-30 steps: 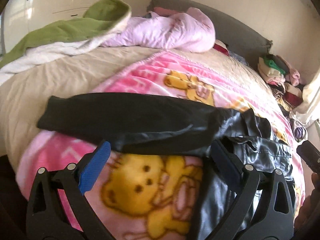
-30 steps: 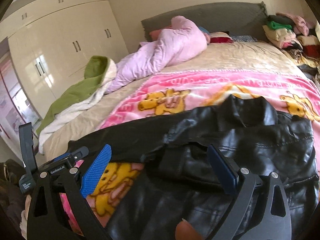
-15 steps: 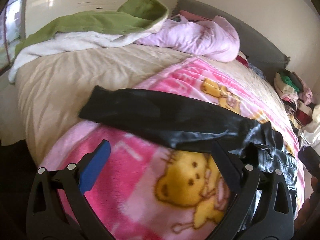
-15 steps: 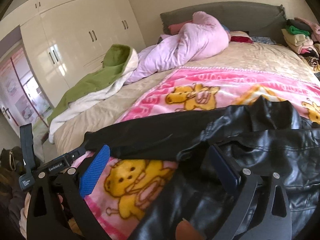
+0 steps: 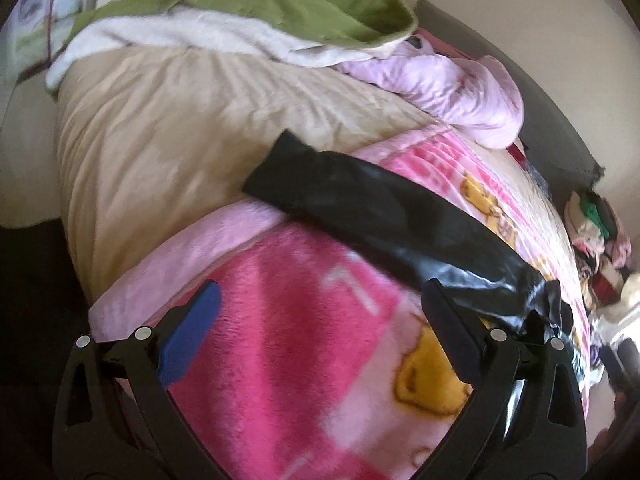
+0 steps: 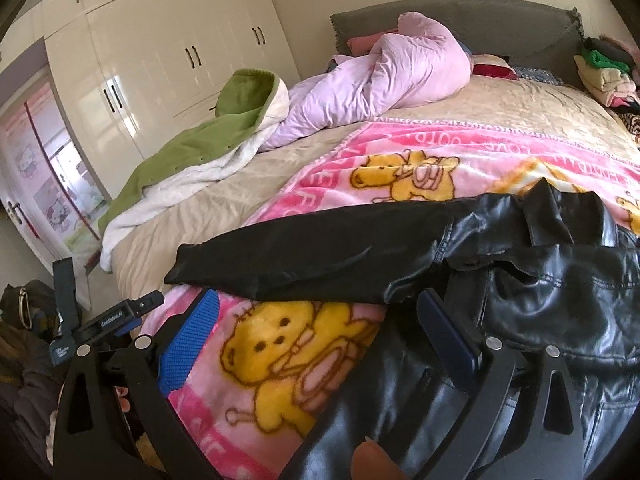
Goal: Fold large clothes
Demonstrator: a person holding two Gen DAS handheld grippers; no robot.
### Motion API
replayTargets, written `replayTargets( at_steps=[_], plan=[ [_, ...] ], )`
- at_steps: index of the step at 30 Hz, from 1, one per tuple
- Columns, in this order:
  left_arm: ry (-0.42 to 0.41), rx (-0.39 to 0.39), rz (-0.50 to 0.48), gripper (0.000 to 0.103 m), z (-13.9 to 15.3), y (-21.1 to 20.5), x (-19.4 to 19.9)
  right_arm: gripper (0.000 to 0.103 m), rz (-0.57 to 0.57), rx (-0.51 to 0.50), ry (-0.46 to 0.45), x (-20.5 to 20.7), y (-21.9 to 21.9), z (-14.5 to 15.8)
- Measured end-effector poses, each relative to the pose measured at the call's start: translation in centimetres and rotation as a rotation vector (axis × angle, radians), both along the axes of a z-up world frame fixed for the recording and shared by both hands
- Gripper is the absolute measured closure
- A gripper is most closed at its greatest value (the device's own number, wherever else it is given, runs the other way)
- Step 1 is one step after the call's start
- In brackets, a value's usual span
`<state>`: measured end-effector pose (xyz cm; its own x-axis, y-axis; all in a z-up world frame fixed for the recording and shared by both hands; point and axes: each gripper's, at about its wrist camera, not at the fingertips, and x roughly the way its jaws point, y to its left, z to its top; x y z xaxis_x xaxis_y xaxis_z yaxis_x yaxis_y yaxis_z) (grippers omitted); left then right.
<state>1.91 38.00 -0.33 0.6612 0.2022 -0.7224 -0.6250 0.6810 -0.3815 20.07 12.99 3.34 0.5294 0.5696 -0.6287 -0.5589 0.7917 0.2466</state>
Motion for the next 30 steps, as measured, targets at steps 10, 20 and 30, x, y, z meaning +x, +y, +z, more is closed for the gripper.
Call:
replayTargets(
  at_steps=[10, 20, 30],
  plan=[
    [-0.052, -0.175, 0.07, 0.009, -2.9, 3.9, 1.7, 0.004, -0.104, 0.009, 0.029, 0.1, -3.4, -2.1],
    [-0.091, -0.174, 0.106, 0.014, -3.8, 6.3, 5.8, 0.004, -0.213, 0.032, 0.055, 1.8, -6.9, -3.4],
    [-0.158, -0.093, 0.058, 0.087, -2.2, 7.4, 8.2, 0.004, -0.278, 0.118, 0.09, 2.1, -8.2, -5.1]
  ],
)
